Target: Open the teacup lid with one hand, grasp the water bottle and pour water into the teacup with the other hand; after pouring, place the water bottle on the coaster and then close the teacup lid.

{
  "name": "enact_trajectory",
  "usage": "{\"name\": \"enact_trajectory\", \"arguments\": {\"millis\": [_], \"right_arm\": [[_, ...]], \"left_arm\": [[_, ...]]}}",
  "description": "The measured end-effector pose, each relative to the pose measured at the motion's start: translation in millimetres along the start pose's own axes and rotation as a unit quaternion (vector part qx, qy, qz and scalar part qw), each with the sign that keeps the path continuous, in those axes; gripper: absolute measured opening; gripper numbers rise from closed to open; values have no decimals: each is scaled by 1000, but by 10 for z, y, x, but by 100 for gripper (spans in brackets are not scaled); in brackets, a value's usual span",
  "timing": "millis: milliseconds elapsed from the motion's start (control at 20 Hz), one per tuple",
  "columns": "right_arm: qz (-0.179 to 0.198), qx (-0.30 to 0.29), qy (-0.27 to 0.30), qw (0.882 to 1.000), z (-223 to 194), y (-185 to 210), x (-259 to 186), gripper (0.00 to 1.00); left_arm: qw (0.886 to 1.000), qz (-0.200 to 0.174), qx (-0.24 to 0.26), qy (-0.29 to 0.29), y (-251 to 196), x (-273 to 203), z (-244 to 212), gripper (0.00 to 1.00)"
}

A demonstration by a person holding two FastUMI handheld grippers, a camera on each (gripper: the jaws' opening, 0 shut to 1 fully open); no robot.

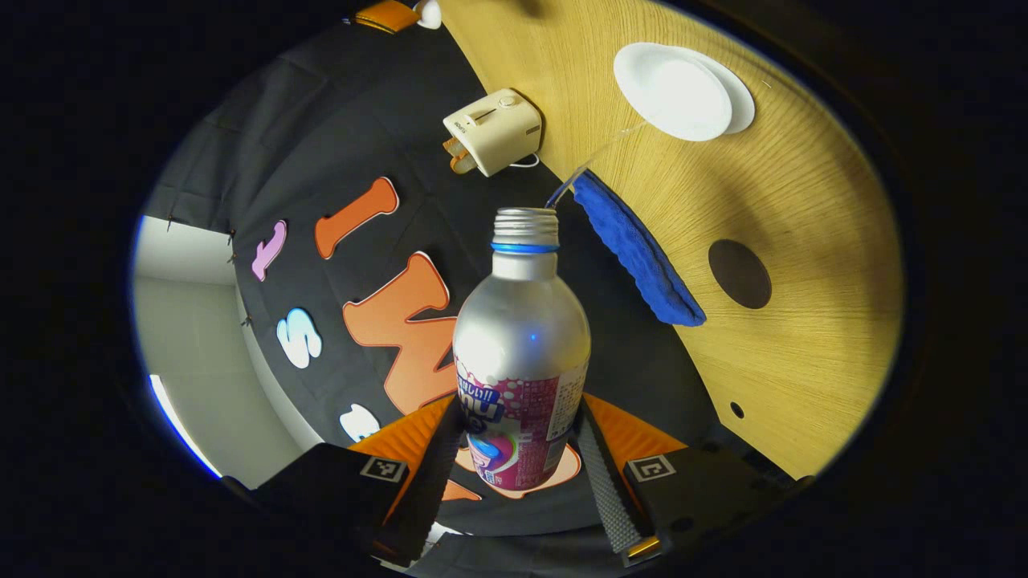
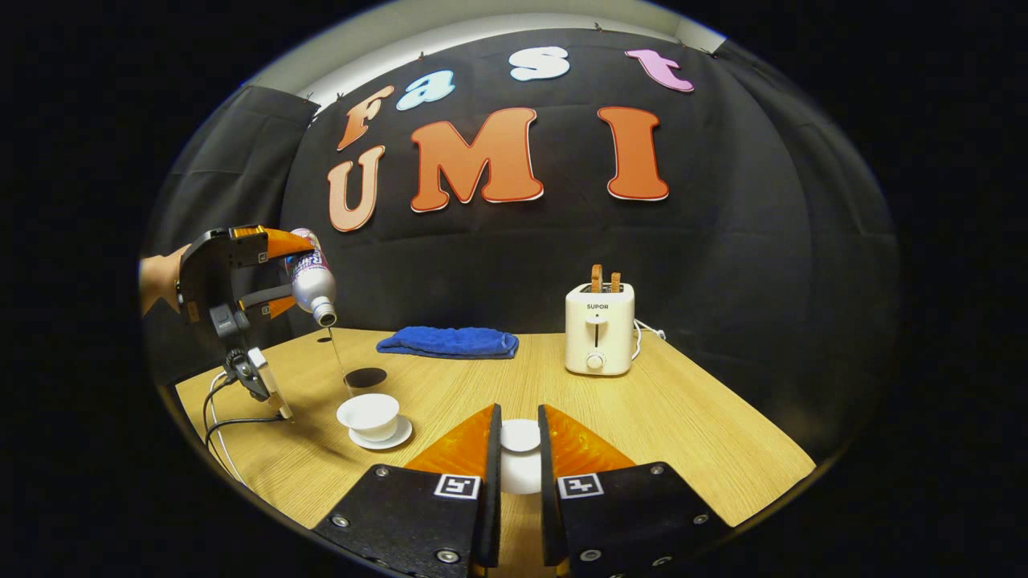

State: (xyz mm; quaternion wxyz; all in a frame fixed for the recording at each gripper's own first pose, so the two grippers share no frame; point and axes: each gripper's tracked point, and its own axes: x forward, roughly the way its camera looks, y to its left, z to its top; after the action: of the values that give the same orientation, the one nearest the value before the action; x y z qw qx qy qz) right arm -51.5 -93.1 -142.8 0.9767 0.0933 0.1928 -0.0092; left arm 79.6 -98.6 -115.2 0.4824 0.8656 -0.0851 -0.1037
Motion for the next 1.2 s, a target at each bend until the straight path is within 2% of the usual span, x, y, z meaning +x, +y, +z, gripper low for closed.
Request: {"name": "enact_trajectory", "arguments": {"millis": [100,150,200,350,400,450,500,600,700,750,850,900,1000,1050,1100,1150,1200], "right_arm": [[0,0,1,1000,-10,-7,-2,21],[0,1,1,1000,-15,6,-1,17],[0,1,1,1000,-11,10,10,21],[3,0,6,1000,-54,33,19,21],[2,1,7,1000,-64,35,20,21],[4,0,9,1000,-78,46,27,21],[5,0,10,1000,-88,59,24,21],[7,-1,11,1000,-79,67,22,21],[8,-1,10,1000,-69,83,22,21],[8,-1,10,1000,-68,95,25,21],[12,-2,13,1000,-67,145,43,21],[12,-3,14,1000,-73,155,50,21],[16,-4,15,1000,-73,207,61,21],[21,-5,16,1000,-75,257,74,21],[23,-8,17,1000,-71,292,83,21],[25,-10,17,999,-60,315,95,21],[27,-11,17,999,-45,348,102,21]], "left_arm": [[1000,2,8,-5,-5,-2,50,82],[1000,4,13,-7,-39,14,106,82],[1000,6,16,-9,-77,51,163,85],[999,11,24,-20,-110,41,280,87],[999,11,27,-24,-123,39,330,87],[999,12,29,-29,-144,29,376,82],[999,13,32,-34,-156,29,417,84],[999,13,32,-39,-182,27,474,82],[999,12,27,-42,-214,23,503,87],[999,12,26,-43,-234,12,515,84],[999,17,23,-44,-237,3,547,87],[999,19,20,-45,-234,-6,550,84],[998,33,16,-41,-209,-28,562,87],[998,38,12,-41,-210,-28,567,84],[998,39,4,-40,-222,-31,553,81],[998,41,-8,-38,-229,-30,536,84],[998,42,-30,-33,-231,-42,488,80]]}}
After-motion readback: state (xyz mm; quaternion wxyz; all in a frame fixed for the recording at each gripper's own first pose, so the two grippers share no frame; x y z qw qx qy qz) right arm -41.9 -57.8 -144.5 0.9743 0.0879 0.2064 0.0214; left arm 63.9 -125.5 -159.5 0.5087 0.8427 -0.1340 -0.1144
